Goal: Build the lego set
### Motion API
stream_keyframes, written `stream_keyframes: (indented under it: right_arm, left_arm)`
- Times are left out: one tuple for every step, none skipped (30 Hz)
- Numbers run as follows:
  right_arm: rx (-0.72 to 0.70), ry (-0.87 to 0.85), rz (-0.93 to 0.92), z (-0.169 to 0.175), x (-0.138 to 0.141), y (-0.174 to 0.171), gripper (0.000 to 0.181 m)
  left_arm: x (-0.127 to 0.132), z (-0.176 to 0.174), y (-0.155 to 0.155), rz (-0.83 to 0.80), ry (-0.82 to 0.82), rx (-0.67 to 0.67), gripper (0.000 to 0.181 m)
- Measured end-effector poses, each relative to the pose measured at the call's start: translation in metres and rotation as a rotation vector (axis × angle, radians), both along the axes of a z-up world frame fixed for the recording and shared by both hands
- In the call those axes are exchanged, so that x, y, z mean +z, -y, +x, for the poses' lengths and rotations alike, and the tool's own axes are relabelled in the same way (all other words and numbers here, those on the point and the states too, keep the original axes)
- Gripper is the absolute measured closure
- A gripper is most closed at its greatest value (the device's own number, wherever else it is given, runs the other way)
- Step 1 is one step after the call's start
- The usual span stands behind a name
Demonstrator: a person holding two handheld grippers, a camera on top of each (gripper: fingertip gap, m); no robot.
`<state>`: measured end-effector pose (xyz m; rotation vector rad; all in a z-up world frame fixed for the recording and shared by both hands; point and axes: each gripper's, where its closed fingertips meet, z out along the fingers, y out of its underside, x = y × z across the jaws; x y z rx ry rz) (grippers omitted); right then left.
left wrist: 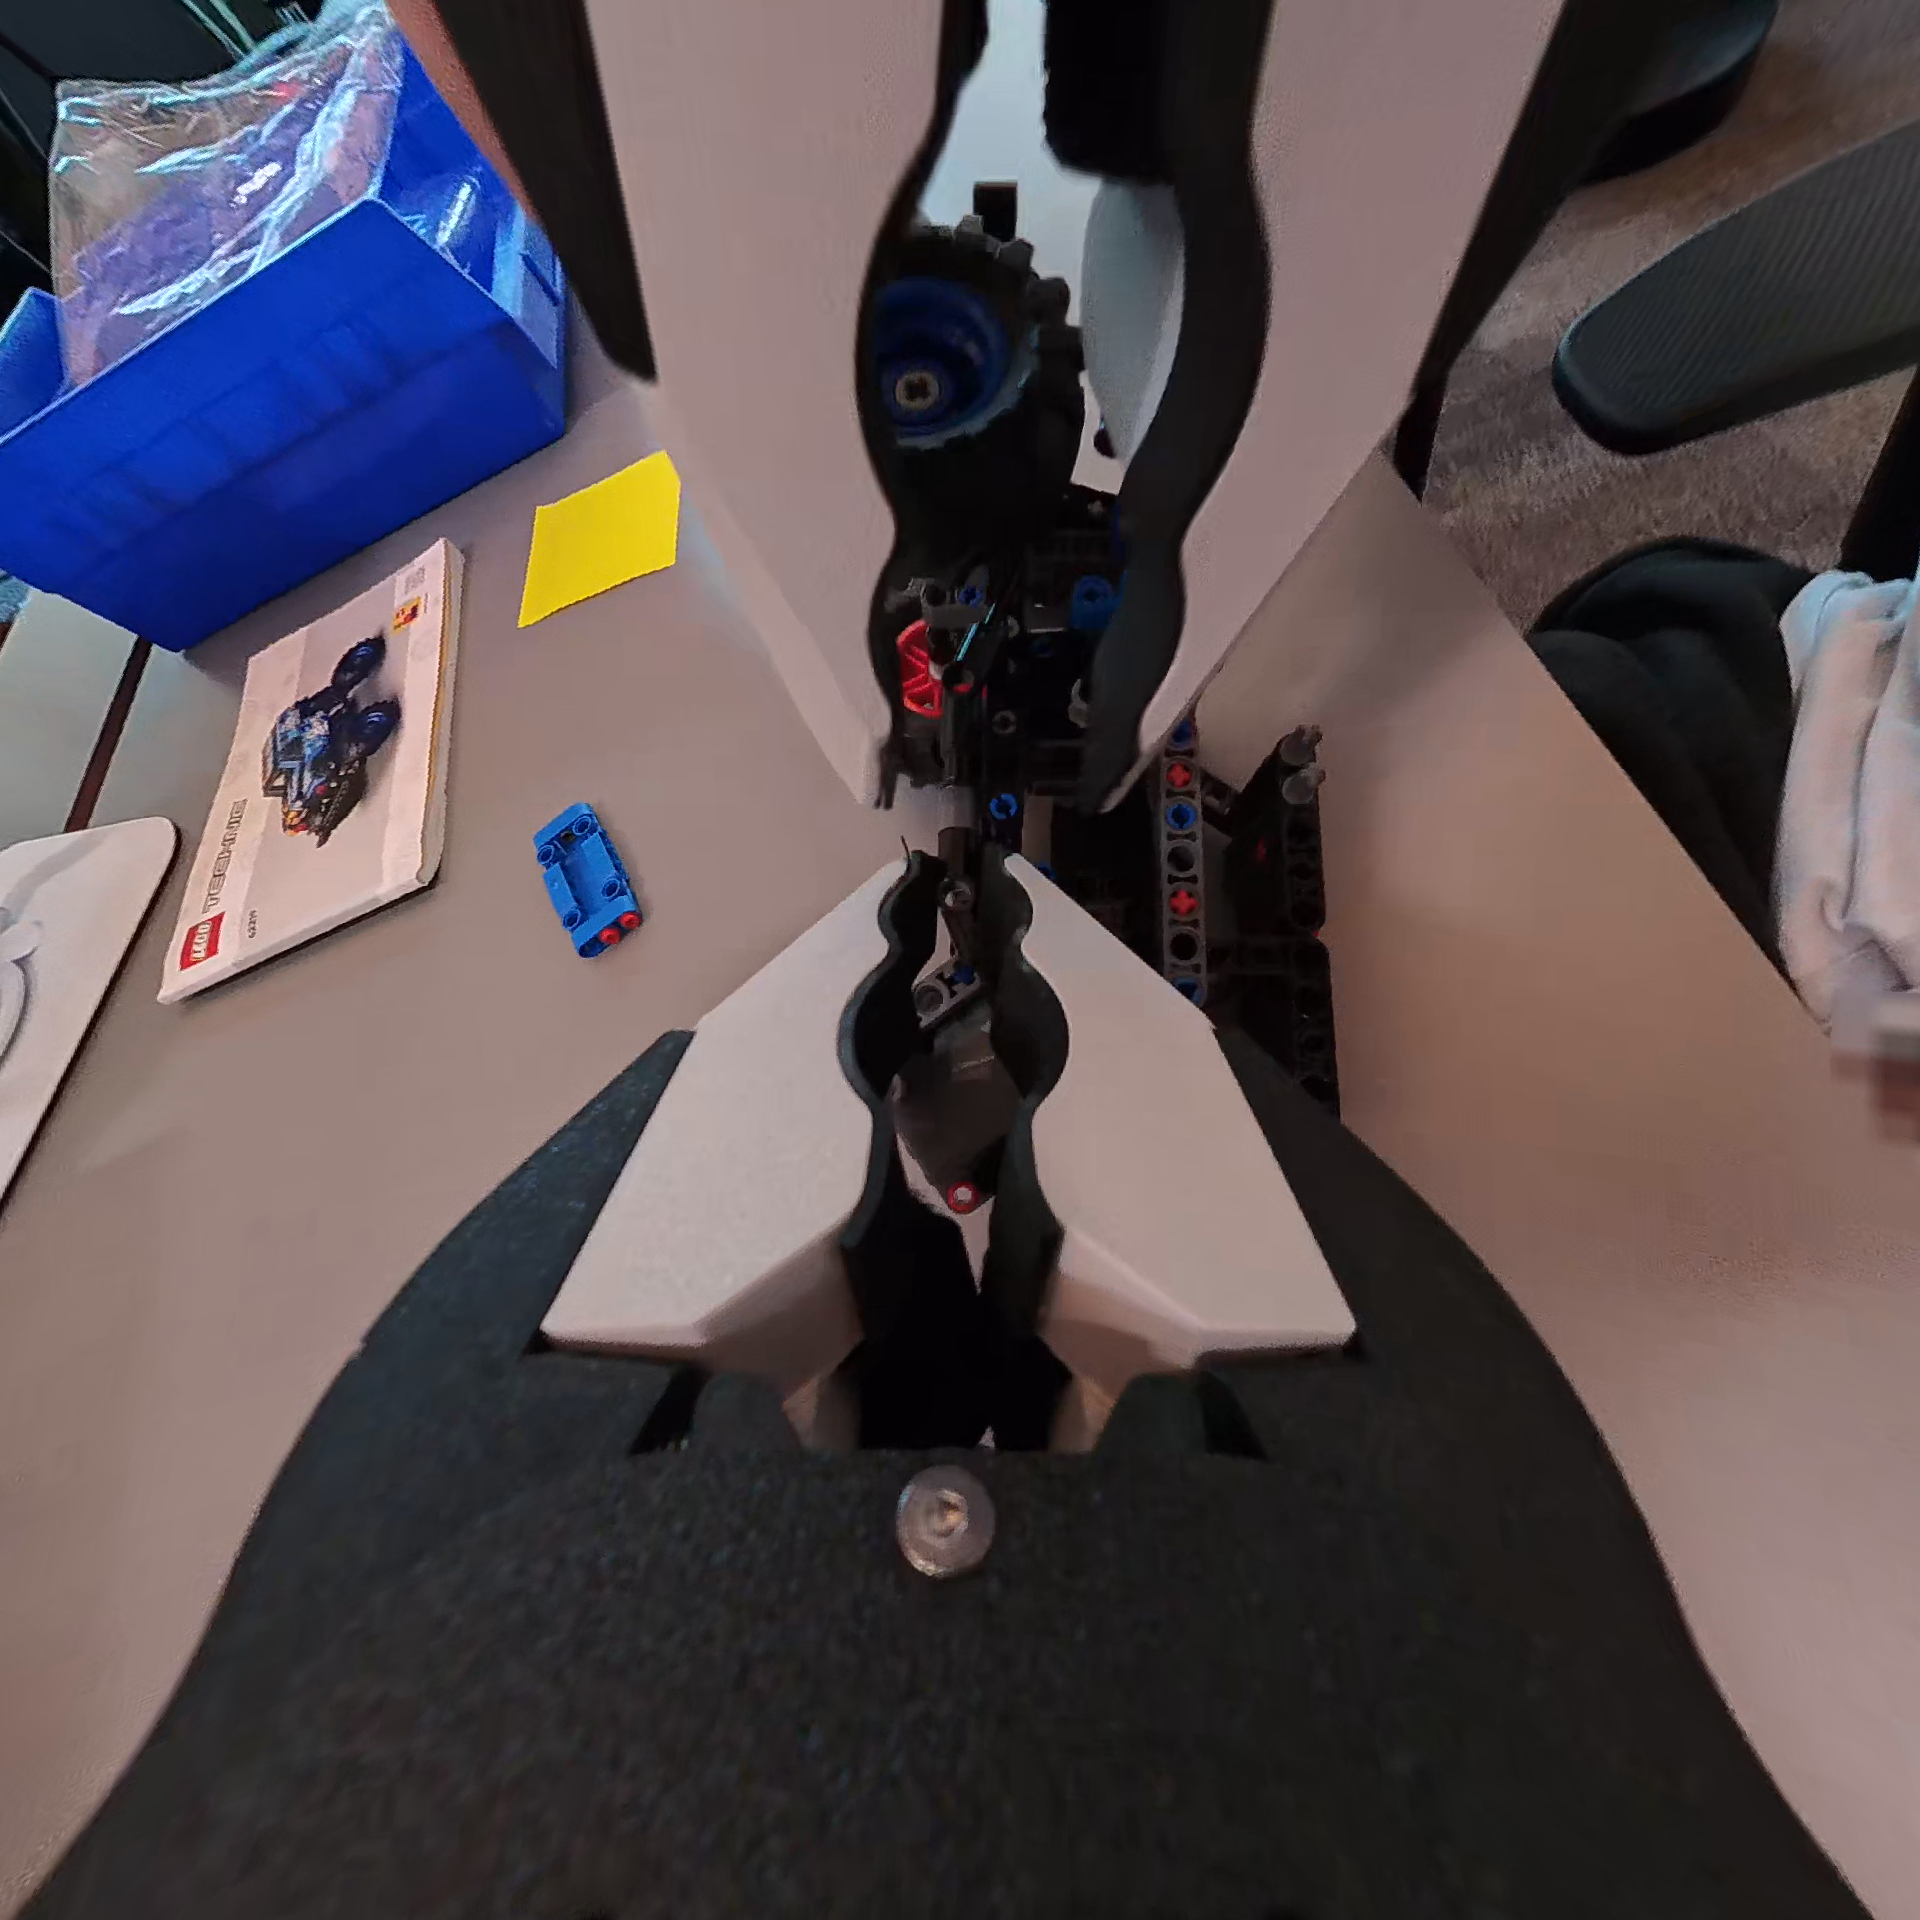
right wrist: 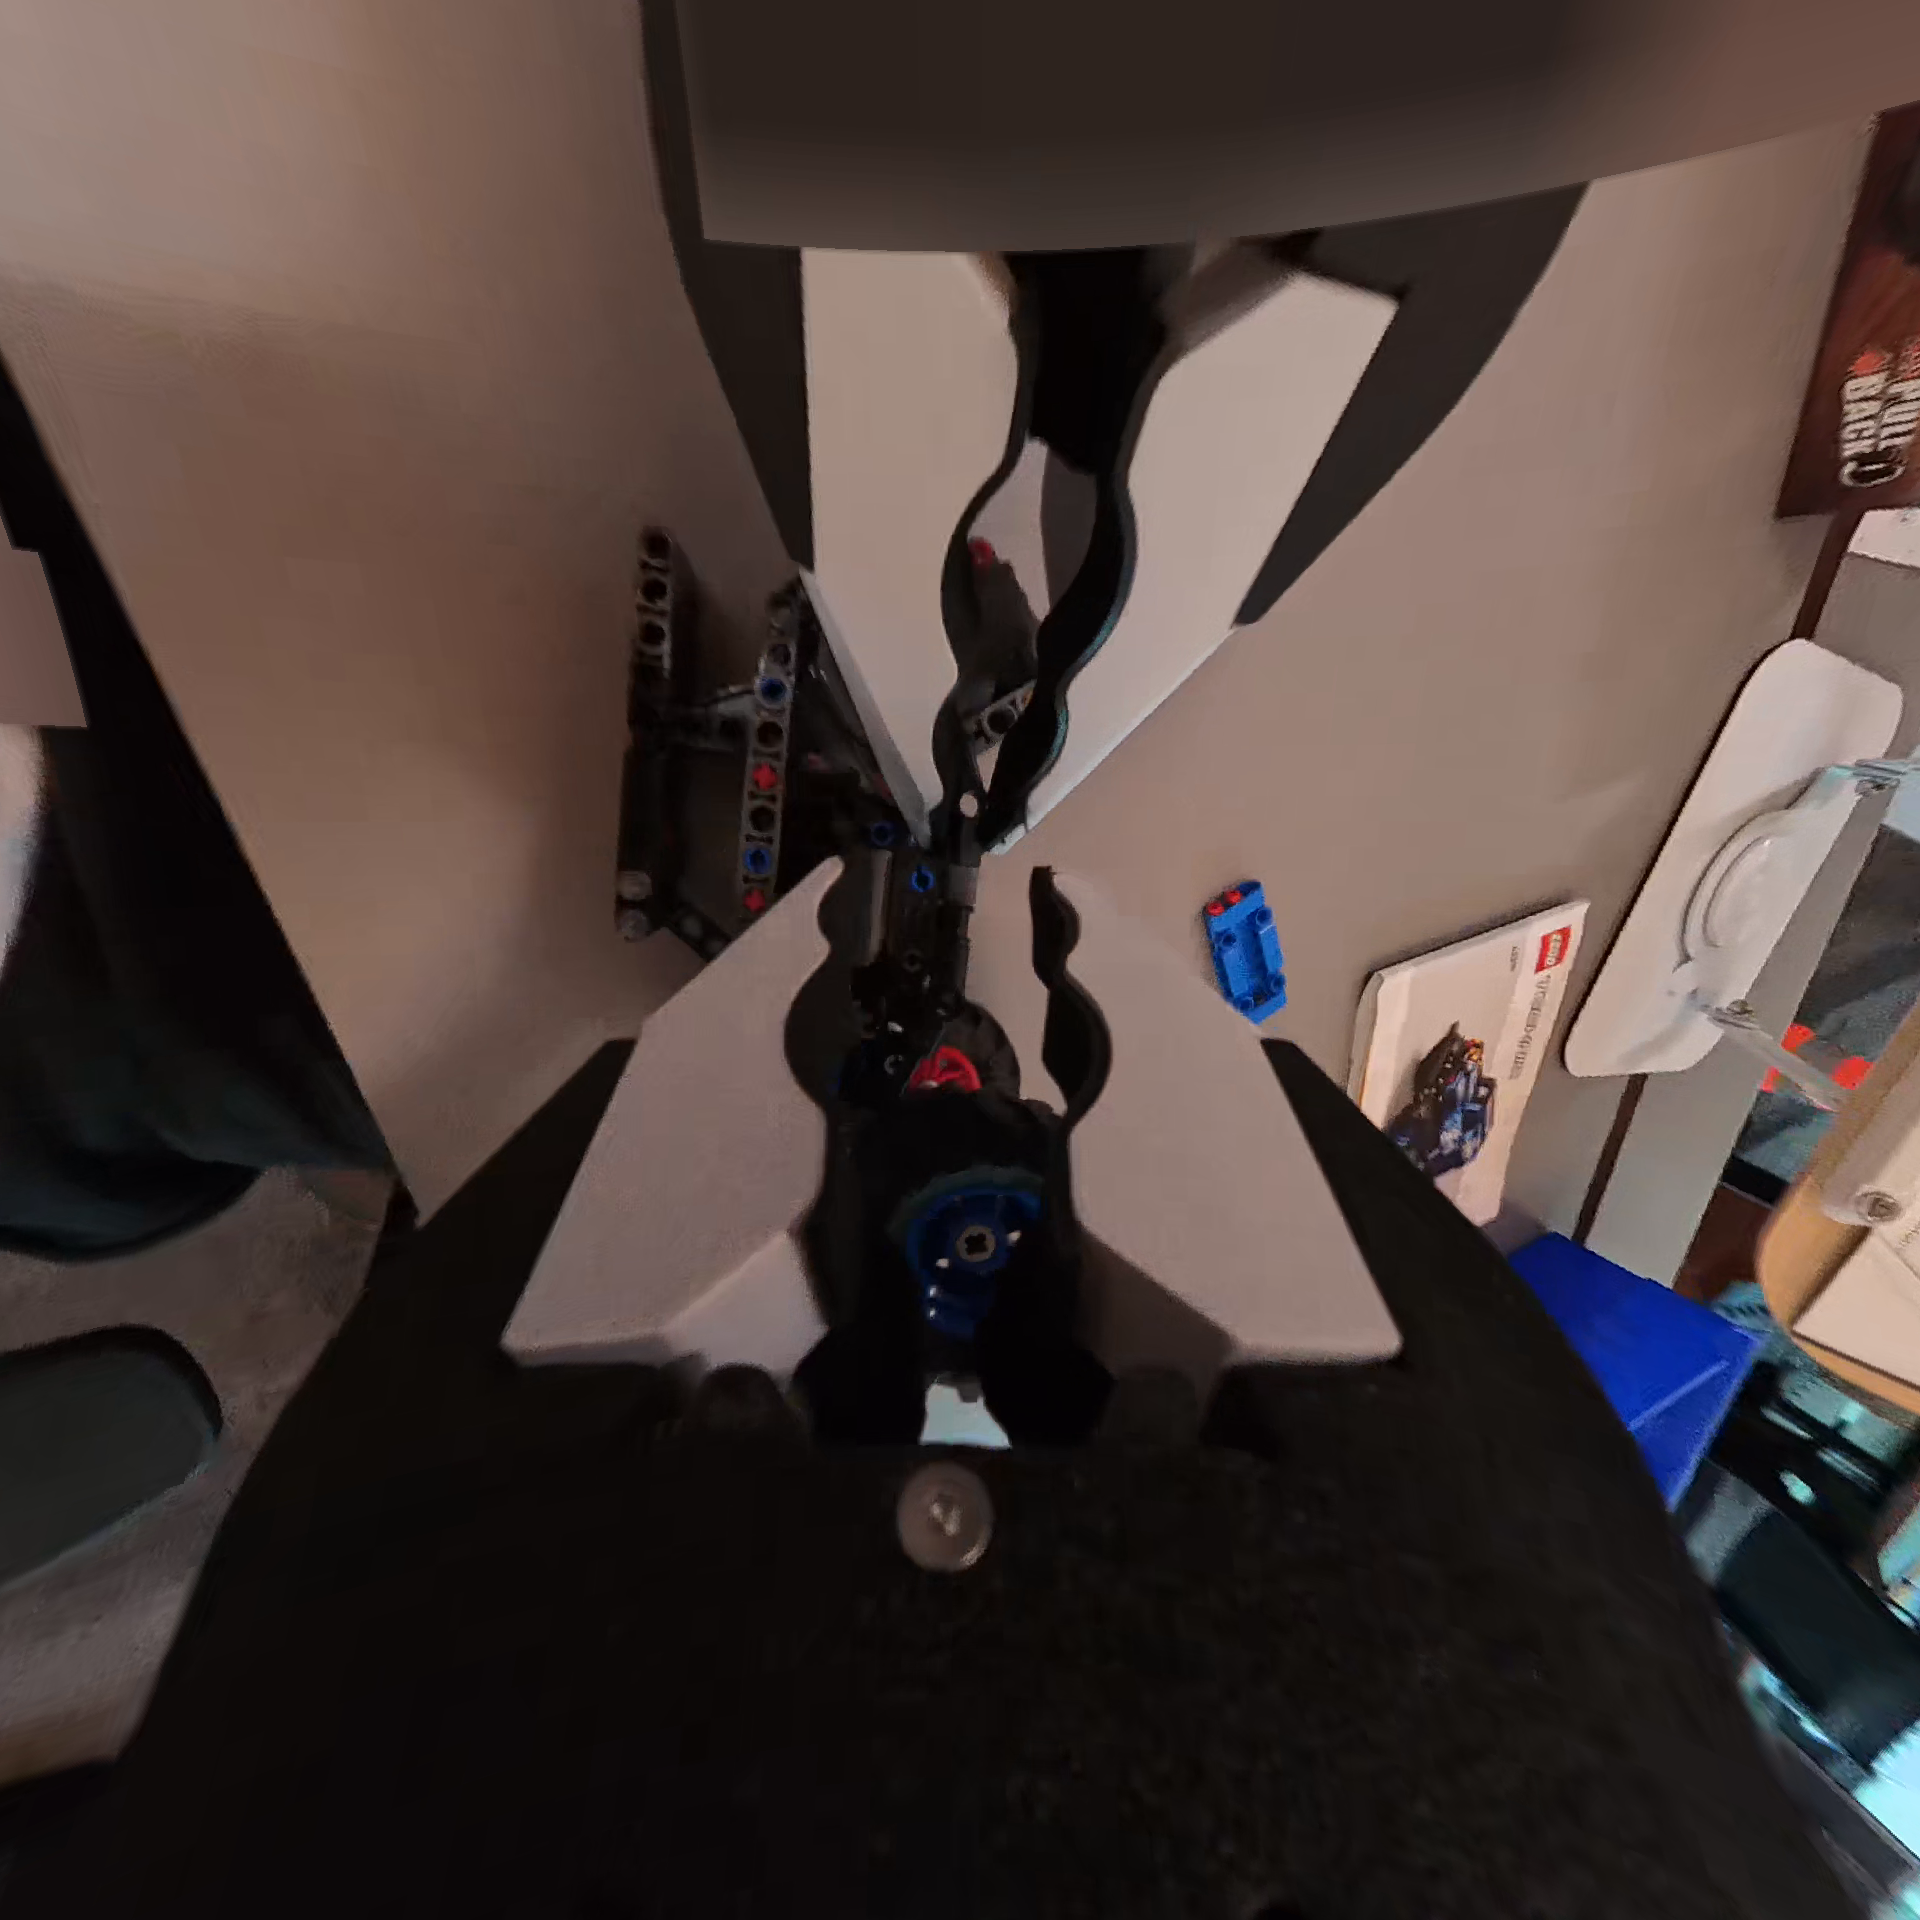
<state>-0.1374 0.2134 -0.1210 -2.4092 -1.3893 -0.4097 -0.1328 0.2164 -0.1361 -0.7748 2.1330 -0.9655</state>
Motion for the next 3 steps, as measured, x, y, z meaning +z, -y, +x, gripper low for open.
stream_keyframes:
  right_arm:
    - [0.003, 0.018, -0.019, 0.0021, -0.0035, 0.0006, 0.153]
    - [0.006, 0.027, -0.037, 0.0033, -0.0066, 0.0019, 0.155]
    - [0.012, 0.041, -0.045, 0.0047, -0.0091, 0.0024, 0.154]
  left_arm:
    - [0.0, -0.0004, 0.0009, -0.014, 0.012, 0.003, 0.174]
    - [-0.0004, -0.0015, 0.0024, -0.028, 0.021, -0.002, 0.174]
    - [-0.0008, -0.0031, 0.0047, -0.044, 0.027, -0.015, 0.174]
